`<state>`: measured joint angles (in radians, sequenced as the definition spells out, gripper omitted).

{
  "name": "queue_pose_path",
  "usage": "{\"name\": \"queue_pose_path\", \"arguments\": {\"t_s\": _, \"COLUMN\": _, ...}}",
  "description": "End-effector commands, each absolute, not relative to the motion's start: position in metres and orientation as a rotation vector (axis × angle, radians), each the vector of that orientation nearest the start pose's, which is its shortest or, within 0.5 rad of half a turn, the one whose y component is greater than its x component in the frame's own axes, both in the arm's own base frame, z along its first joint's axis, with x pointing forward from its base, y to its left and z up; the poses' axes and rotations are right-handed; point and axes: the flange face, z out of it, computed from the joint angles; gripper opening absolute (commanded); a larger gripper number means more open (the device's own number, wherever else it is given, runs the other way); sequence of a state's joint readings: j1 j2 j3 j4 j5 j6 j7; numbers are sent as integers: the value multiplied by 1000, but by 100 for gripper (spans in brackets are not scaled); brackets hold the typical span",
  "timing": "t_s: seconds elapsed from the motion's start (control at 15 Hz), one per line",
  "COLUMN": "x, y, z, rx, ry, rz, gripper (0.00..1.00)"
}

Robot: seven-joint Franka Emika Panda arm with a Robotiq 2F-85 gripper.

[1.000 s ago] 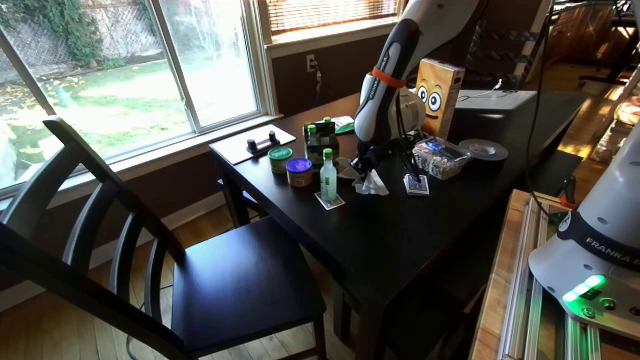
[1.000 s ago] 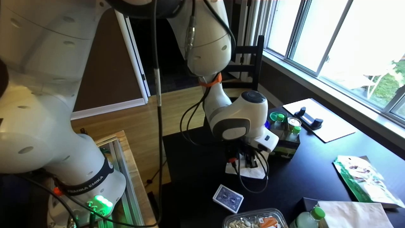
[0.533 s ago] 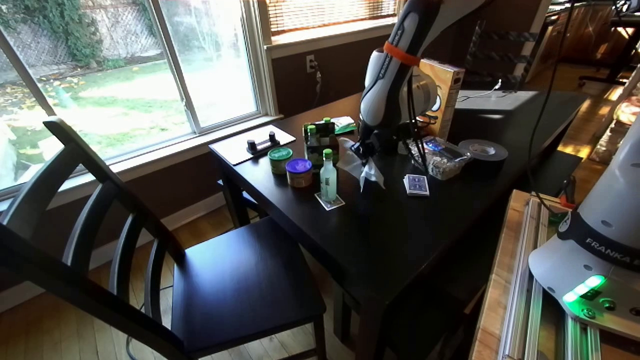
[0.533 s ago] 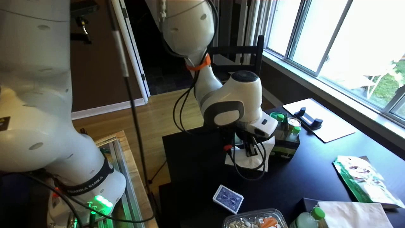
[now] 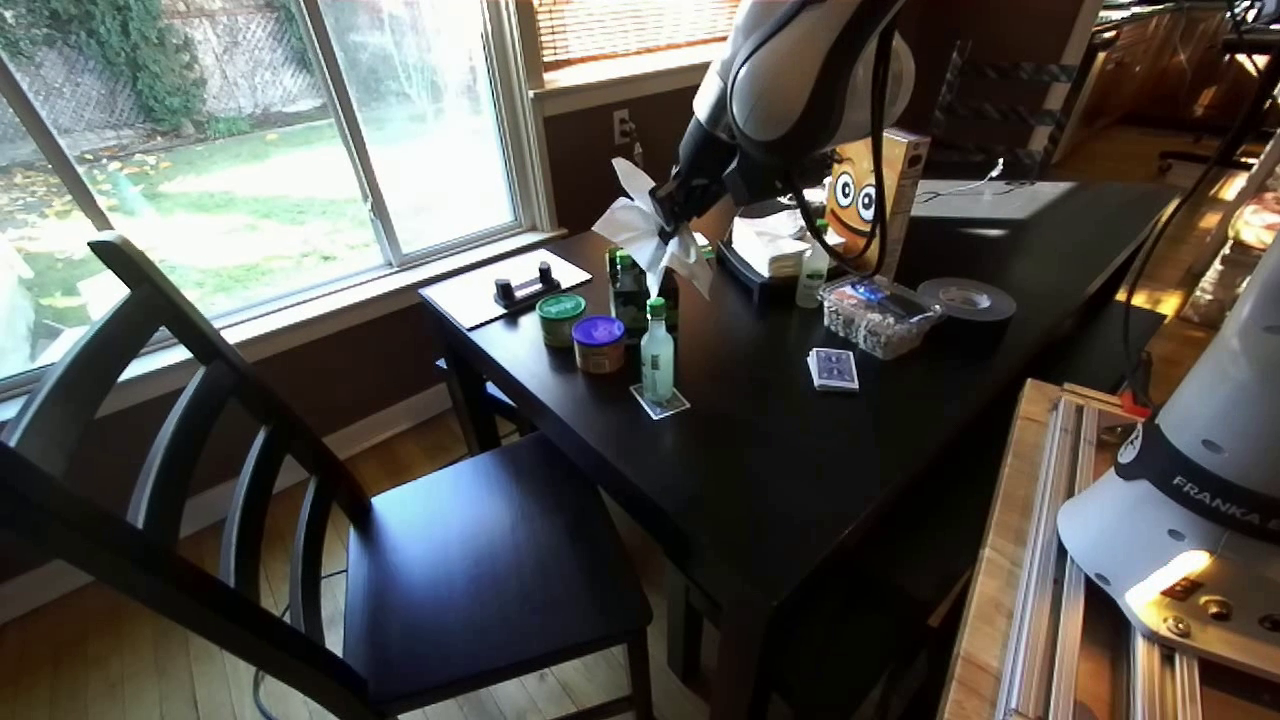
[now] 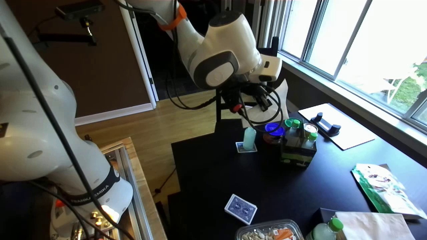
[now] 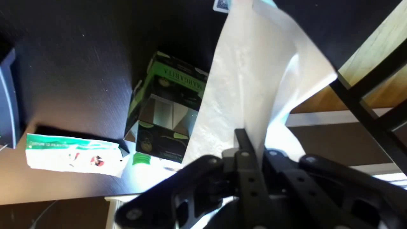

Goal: Use the napkin to wipe the can with a green lid

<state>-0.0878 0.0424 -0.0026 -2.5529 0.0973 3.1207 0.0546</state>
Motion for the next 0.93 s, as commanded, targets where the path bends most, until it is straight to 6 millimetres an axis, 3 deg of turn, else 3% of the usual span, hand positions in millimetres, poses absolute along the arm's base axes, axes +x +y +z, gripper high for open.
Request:
{"name": "queue_pose_path", "arguments": {"t_s": 0.0, "x": 492, "y": -51, "z": 313, "rx": -2995, "ry": 362, "rz": -808, "gripper": 2}}
{"name": "queue_pose_path", "arguments": {"t_s": 0.27, "x": 490, "y": -62, "z": 300, "rx": -3008, "ry": 395, "rz": -773, "gripper": 1}}
{"name": "queue_pose_path", "arguments": {"t_s": 0.33, "x": 496, "y": -54, "z": 300, "rx": -3001, "ry": 372, "rz": -772, "gripper": 1}}
{"name": "queue_pose_path", "arguments": {"t_s": 0.67, "x": 549, "y": -2, "z": 313, "rx": -2969, "ry": 143, "rz": -830, "gripper": 1}}
{"name": "queue_pose_path", "arguments": {"t_s": 0.87, "x": 584, "y": 12, "z": 317, "rx": -2975, "ry": 27, "rz": -846, "gripper": 1}}
